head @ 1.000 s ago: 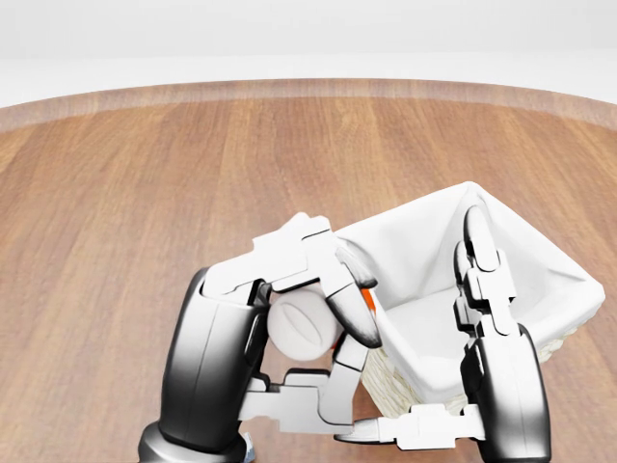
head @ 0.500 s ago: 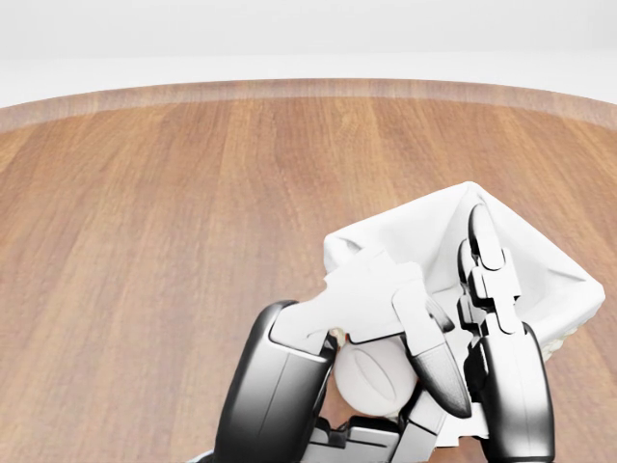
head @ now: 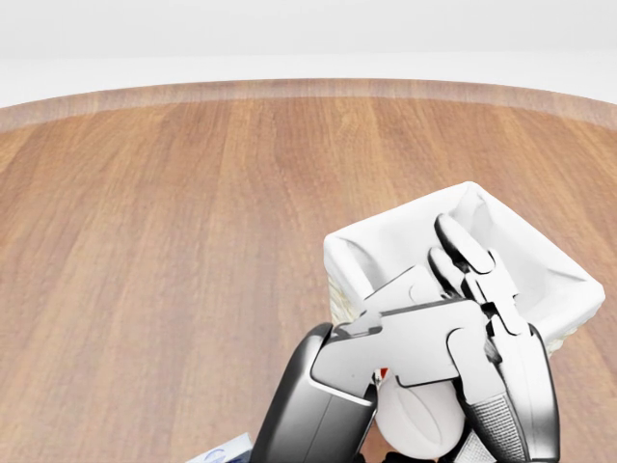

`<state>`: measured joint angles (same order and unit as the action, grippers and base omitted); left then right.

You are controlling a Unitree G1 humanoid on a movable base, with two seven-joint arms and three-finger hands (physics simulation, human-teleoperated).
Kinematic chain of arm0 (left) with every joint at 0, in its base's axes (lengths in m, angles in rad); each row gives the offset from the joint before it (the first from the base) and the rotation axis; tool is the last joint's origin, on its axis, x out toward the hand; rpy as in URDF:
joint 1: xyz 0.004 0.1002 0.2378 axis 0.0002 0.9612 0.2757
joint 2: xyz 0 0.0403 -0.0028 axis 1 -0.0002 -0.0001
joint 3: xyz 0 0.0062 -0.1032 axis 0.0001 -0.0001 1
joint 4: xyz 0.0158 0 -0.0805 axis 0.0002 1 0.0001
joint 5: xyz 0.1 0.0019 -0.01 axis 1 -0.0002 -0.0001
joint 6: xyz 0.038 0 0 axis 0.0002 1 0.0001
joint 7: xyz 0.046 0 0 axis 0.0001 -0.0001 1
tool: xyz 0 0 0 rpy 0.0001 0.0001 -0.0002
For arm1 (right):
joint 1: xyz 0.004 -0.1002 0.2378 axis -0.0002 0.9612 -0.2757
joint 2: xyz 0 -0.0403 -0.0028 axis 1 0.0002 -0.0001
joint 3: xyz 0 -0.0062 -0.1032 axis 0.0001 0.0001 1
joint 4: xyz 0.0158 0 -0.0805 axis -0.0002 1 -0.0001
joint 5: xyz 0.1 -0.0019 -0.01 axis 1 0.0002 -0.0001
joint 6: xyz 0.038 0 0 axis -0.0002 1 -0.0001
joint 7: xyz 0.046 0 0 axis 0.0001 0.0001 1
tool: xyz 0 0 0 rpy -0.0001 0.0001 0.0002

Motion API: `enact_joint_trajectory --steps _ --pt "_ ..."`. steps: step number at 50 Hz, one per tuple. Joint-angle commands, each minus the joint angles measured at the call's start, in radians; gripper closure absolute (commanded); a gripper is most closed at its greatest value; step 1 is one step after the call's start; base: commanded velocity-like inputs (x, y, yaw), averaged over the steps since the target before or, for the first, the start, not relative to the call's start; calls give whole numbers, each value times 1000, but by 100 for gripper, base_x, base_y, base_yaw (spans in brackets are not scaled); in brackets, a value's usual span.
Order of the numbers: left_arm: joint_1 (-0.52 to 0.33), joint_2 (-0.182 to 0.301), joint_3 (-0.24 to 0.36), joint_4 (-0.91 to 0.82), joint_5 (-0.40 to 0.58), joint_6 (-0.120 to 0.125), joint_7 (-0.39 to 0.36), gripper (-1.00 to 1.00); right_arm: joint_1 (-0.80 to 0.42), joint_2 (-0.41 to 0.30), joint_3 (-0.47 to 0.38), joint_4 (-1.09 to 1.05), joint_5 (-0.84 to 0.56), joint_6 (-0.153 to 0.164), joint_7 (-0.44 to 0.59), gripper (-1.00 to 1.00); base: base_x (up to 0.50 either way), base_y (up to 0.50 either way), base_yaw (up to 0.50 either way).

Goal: Pick up the ketchup, and put it in the basket.

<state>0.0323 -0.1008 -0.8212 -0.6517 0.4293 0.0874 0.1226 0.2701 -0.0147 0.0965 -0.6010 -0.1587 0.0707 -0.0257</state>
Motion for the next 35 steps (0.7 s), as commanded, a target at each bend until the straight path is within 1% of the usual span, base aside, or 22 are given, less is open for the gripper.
enact_joint_trajectory --steps 1,5,7,8,17,22,24,25,29,32,35 --pt "-1 -2 -23 -12 -34 0 59 91 12 -4 9 19 2 -34 13 100 0 0 0" --pt "2 0 -27 -11 -34 0 62 90 14 -6 9 17 0 -36 14 100 0 0 0" --pt "-1 -2 -22 -11 -34 0 61 -2 15 -5 9 15 -2 -39 14 100 0 0 0" --pt "-2 -3 -19 -8 -36 0 60 -100 15 -5 10 21 -5 -45 13 100 0 0 0" --pt "-3 -3 -8 -8 -38 0 57 -100 10 -3 5 29 -12 -54 5 100 0 0 0" --pt "3 6 -7 -25 -35 0 56 -100 9 -2 4 37 -15 -62 2 100 0 0 0" --pt "1 6 3 -30 -38 0 52 -100 9 -2 7 36 -18 -62 1 100 0 0 0" --pt "-1 7 10 -39 -38 0 48 -100 6 -2 8 46 -19 -68 0 100 0 0 0" --pt "1 14 17 -62 -35 0 43 -100 0 -1 8 59 -21 -71 -2 100 0 0 0" --pt "2 23 45 -77 -43 0 33 -100 -8 -1 10 85 -24 -83 -5 100 0 0 0" --pt "7 34 78 -99 -52 0 23 -100 -9 -1 12 85 -25 -80 -5 100 0 0 0"
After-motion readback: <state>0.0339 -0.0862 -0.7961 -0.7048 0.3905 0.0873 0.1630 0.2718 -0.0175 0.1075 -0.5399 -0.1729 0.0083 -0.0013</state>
